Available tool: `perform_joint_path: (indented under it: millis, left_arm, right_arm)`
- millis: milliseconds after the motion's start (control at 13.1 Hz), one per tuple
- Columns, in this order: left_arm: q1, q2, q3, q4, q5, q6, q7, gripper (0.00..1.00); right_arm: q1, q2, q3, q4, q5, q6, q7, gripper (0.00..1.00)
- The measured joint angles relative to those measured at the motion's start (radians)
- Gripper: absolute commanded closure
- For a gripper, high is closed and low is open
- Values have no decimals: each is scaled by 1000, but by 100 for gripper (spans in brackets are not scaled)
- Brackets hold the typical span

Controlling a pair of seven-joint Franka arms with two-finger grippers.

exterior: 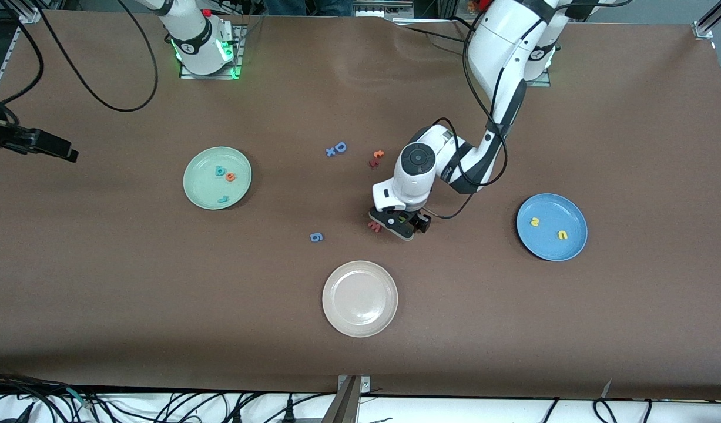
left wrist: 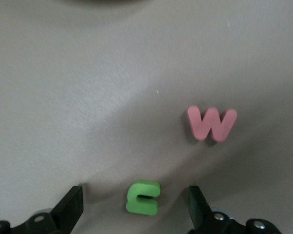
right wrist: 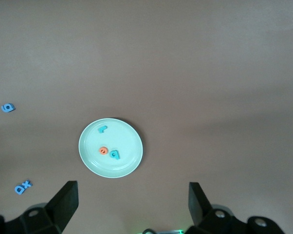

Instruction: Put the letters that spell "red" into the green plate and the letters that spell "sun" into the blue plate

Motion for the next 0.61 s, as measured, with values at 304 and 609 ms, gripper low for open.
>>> perform_joint_path:
  millis: [304,609]
  left_arm:
    - [0,-3,0,-11,0,6,19,29]
    - [0,-12,1,-14,0,4,23,51]
  right_arm:
    - [-167,-119,223,-153,-53,84,5,0]
    - [-256,-160,374,-201,-67,153,15,0]
